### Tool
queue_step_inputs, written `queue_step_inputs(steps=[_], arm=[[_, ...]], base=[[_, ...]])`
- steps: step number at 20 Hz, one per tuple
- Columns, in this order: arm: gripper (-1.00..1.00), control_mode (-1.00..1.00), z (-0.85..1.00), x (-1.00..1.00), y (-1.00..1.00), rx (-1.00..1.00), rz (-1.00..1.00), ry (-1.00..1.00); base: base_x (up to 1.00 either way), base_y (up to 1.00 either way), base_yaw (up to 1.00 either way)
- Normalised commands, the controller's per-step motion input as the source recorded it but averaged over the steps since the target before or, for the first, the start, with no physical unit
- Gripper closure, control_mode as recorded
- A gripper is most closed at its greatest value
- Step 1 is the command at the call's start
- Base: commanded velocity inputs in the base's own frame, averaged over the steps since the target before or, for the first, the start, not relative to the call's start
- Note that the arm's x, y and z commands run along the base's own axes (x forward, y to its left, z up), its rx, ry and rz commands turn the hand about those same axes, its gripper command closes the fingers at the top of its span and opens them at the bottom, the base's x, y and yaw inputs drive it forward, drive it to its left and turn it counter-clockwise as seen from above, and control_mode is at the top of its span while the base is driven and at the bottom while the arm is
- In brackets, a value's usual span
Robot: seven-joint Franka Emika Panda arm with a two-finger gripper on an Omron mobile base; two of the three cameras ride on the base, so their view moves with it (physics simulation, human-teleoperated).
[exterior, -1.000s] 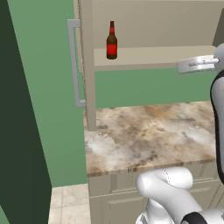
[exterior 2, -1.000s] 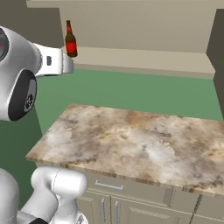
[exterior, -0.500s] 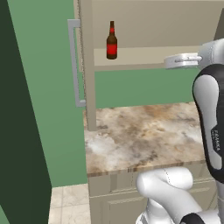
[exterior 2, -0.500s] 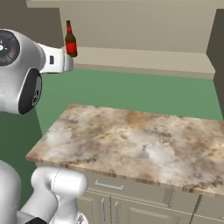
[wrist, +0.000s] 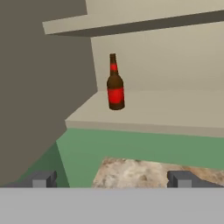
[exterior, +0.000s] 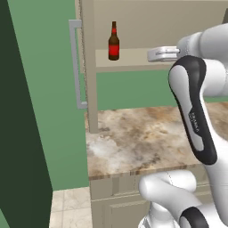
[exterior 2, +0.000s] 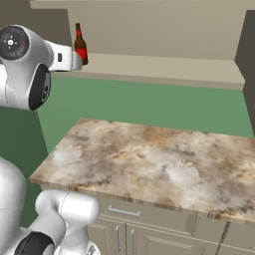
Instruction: Open the cabinet directly in front. Then move the beer and the mug to the dining counter with the jar on it.
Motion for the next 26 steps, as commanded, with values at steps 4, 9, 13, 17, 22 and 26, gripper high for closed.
queue_step_inputs(steps=[4,9,13,17,22,26], arm=[[-1.0,-1.0,0.04,0.49,0.03,0.0,0.0,0.0],[-1.0,-1.0,0.04,0.46,0.01,0.0,0.0,0.0],[-1.0,-1.0,0.0,0.36,0.08,0.0,0.01,0.0],[-1.0,-1.0,0.0,0.24,0.13,0.0,0.04,0.0],[-1.0,-1.0,0.0,0.33,0.09,0.0,0.03,0.0],[-1.0,-1.0,0.0,0.5,0.03,0.0,0.01,0.0]], base=[[0.0,0.0,0.0],[0.0,0.0,0.0],[0.0,0.0,0.0],[0.0,0.0,0.0],[0.0,0.0,0.0],[0.0,0.0,0.0]])
